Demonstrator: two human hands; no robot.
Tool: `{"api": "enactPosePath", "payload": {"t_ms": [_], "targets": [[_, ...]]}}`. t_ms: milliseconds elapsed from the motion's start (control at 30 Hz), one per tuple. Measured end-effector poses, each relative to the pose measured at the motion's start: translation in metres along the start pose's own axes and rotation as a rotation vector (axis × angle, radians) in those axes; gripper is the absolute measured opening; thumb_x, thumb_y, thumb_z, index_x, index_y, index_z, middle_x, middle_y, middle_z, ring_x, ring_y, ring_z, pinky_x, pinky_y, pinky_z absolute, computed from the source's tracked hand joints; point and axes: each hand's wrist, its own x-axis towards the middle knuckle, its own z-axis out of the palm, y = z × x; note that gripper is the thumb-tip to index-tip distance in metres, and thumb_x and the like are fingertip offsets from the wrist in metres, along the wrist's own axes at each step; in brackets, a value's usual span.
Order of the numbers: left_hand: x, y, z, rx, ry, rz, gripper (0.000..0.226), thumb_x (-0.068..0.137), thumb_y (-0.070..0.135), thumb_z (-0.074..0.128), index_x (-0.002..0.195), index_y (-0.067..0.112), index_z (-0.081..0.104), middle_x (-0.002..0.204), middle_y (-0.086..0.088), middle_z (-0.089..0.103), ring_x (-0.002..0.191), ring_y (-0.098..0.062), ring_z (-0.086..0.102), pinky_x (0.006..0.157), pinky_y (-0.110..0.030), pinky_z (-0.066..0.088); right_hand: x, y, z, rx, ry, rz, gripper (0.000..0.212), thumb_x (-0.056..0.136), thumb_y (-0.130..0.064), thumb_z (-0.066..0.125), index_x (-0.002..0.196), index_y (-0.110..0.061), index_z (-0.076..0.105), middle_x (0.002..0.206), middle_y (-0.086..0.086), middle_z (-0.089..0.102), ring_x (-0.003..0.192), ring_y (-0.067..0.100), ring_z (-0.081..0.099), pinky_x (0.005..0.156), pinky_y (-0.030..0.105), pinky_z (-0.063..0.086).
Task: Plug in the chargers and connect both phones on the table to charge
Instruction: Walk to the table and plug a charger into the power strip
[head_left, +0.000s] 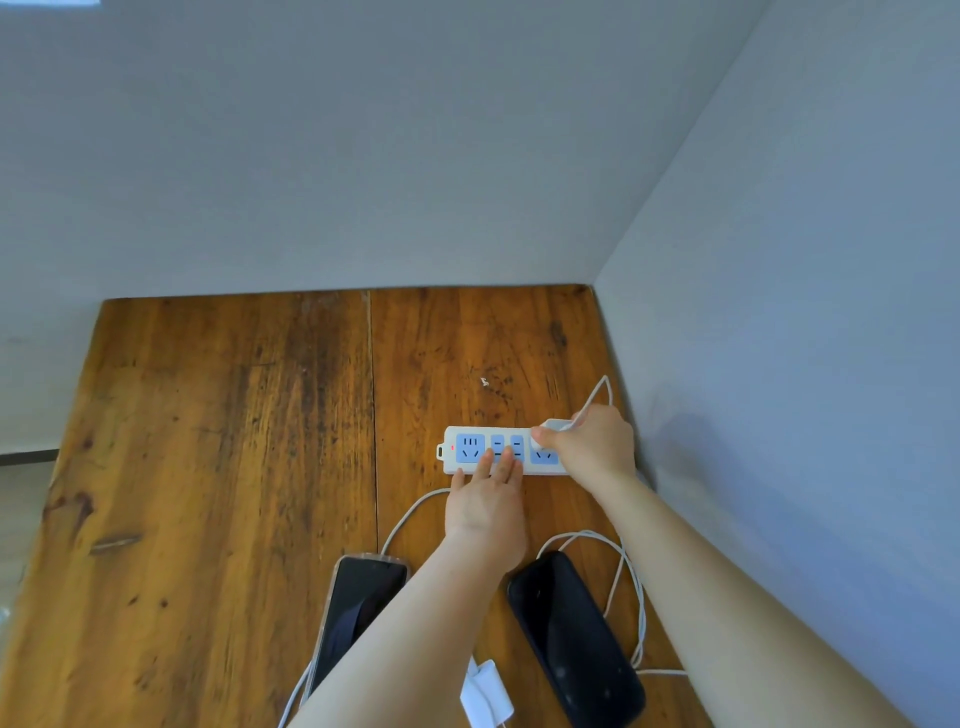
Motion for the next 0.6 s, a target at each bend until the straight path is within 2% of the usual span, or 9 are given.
{"api": "enactPosePath", "payload": {"t_ms": [233,400,500,600], "targets": [[-0.001,-0.001,0.002,-0.002,0.000,0.002,0.081,0.093,0.014,0.052,0.151,0.020,-0.004,0.161,0.000,-0.009,0.146,-0.024,-0.010,0.116,-0.046,0.011,0.001,-0.007,-0.002,0.004,-0.021,0.095,0.040,0.072,-0.040,0.078,0.085,-0.012,0.053,0.080,0.002,0.057,0.055,0.012,0.054,0.037,0.013,0.030],[-0.003,-0.002,0.002,0.019,0.013,0.015,0.080,0.094,0.014,0.050,0.151,0.019,-0.006,0.161,0.000,-0.010,0.146,-0.023,-0.011,0.117,-0.045,0.010,-0.001,-0.007,-0.003,-0.010,-0.025,0.066,0.042,0.072,-0.040,0.079,0.089,-0.010,0.056,0.083,0.004,0.059,0.061,0.013,0.058,0.039,0.013,0.032],[-0.003,-0.003,0.003,0.034,0.011,0.021,0.080,0.094,0.016,0.049,0.151,0.019,-0.007,0.161,0.000,-0.012,0.146,-0.023,-0.012,0.117,-0.044,0.008,-0.007,-0.006,0.006,0.006,-0.006,0.024,0.043,0.072,-0.034,0.080,0.096,-0.008,0.056,0.091,0.008,0.064,0.073,0.017,0.062,0.042,0.015,0.034],[-0.003,-0.004,0.005,0.045,0.021,0.021,0.080,0.094,0.017,0.049,0.150,0.020,-0.008,0.160,0.001,-0.012,0.146,-0.022,-0.013,0.117,-0.043,0.007,-0.007,-0.008,0.009,0.040,-0.019,0.035,0.041,0.074,-0.034,0.079,0.097,-0.006,0.058,0.098,0.011,0.068,0.074,0.018,0.064,0.042,0.014,0.036]]}}
